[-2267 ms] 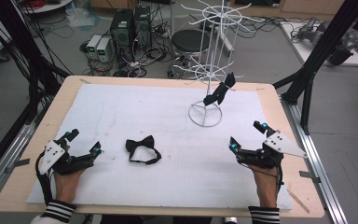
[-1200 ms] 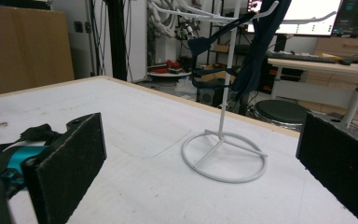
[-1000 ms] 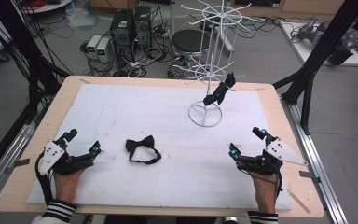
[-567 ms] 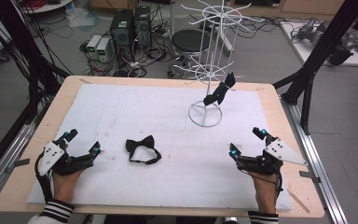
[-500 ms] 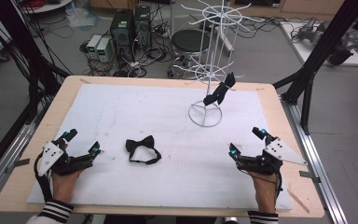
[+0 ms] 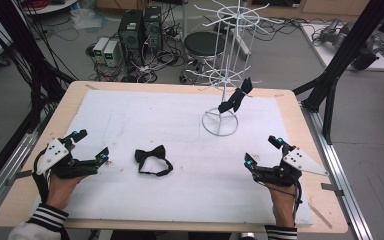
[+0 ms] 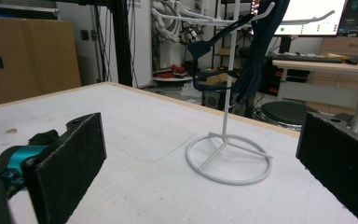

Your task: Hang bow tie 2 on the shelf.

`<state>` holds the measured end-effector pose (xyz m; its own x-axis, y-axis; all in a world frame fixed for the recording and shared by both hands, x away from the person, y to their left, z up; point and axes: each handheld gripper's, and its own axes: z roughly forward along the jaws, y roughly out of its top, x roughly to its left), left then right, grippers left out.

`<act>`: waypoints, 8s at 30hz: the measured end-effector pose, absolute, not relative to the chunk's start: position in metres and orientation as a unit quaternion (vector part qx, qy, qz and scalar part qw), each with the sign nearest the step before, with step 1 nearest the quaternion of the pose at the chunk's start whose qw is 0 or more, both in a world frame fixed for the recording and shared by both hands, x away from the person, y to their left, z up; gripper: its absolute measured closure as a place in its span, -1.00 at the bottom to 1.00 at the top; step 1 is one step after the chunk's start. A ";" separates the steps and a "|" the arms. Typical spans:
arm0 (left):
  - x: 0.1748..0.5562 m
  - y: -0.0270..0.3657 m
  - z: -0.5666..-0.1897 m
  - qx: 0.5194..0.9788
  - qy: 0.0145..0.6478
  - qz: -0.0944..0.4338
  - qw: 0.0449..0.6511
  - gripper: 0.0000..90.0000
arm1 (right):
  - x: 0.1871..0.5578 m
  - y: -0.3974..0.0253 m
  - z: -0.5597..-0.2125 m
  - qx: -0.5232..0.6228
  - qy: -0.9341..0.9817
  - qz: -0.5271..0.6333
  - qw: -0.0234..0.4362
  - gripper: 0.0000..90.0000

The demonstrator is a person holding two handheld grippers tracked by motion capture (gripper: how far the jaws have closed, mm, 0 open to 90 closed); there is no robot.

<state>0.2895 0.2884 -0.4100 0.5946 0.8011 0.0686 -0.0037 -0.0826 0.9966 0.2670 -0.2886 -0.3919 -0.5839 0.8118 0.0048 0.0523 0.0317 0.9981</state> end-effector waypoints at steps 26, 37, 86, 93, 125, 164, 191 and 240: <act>0.336 0.250 -0.380 0.812 0.215 0.190 0.509 -0.91 | 0.269 -0.287 -0.392 0.294 0.661 0.631 0.282 -0.99; 0.351 0.234 -0.375 0.858 0.180 0.150 0.457 -0.91 | 0.268 -0.281 -0.393 0.274 0.676 0.631 0.264 -0.99; 0.383 0.193 -0.420 0.939 0.137 0.096 0.302 -0.43 | 0.270 -0.279 -0.396 0.254 0.676 0.650 0.234 -0.99; 0.384 0.191 -0.423 0.942 0.131 0.082 0.297 -0.31 | 0.270 -0.280 -0.395 0.255 0.676 0.650 0.235 -0.99; 0.383 0.192 -0.421 0.945 0.137 0.047 0.294 0.82 | 0.270 -0.279 -0.397 0.254 0.679 0.649 0.231 -0.99; 0.370 0.205 -0.386 0.901 0.143 0.087 0.400 0.83 | 0.276 -0.266 -0.393 0.232 0.700 0.652 0.174 -0.99; 0.356 0.184 -0.365 0.869 0.109 0.080 0.477 0.83 | 0.301 -0.236 -0.351 0.181 0.732 0.646 0.120 -0.98; 0.342 0.141 -0.334 0.840 0.044 0.079 0.535 0.82 | 0.331 -0.170 -0.323 0.146 0.798 0.582 0.046 -0.81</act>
<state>0.3424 0.1412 -0.3336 0.9835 0.1592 0.0861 -0.0109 -0.4230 0.9061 0.3313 -0.1700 -0.3231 -0.9530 0.2873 0.0967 0.1798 0.2790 0.9433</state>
